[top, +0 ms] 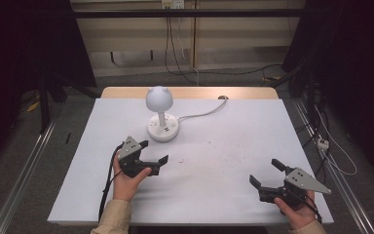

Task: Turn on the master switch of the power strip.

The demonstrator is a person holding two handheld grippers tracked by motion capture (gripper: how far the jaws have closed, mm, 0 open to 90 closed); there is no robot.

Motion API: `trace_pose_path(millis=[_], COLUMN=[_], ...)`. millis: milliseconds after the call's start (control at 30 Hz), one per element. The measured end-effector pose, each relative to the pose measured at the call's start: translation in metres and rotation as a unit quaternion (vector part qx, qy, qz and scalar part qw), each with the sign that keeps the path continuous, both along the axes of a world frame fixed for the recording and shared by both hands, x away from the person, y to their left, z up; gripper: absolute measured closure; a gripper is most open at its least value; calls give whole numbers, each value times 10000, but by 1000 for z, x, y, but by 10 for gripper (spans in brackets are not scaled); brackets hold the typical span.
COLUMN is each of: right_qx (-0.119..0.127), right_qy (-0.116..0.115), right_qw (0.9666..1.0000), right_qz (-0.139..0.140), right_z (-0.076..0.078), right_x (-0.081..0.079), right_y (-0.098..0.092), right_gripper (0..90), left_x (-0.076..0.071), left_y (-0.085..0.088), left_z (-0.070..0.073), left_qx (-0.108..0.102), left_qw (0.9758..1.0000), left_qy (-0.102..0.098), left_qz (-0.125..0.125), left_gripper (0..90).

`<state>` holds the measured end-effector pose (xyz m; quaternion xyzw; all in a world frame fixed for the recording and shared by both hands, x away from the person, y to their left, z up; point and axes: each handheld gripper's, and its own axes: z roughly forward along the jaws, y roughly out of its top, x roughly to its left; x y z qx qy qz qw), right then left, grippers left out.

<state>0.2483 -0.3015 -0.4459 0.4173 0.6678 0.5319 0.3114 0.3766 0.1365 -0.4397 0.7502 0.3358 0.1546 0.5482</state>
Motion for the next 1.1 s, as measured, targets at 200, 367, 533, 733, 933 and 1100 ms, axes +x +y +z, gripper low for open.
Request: trace_pose_path(millis=[200,367,533,733,933,1100], right_qx=[8,-4,-24,0,18,14], right_qy=[2,-4,-32,-52,-54,-59], right_qw=[10000,10000,10000,10000,10000,10000], right_qz=[4,19,45,36,35,45], right_z=[0,0,1,1,1,1], right_x=[0,0,-1,-1,-1,-1], right_y=[0,1,1,0,0,1], right_gripper=[35,35,37,37,38,38], left_x=[7,12,18,24,31,38], left_y=[-10,-19,-27,-35,-42,-48], left_z=[1,1,2,2,2,2], left_qx=[95,123,153,177,240,281], left_qw=[9999,9999,9999,9998,9997,9996], left_qy=[-5,30,22,7,29,50], left_qz=[-95,-83,-59,-71,22,74], left_gripper=[44,55,60,75,95,122])
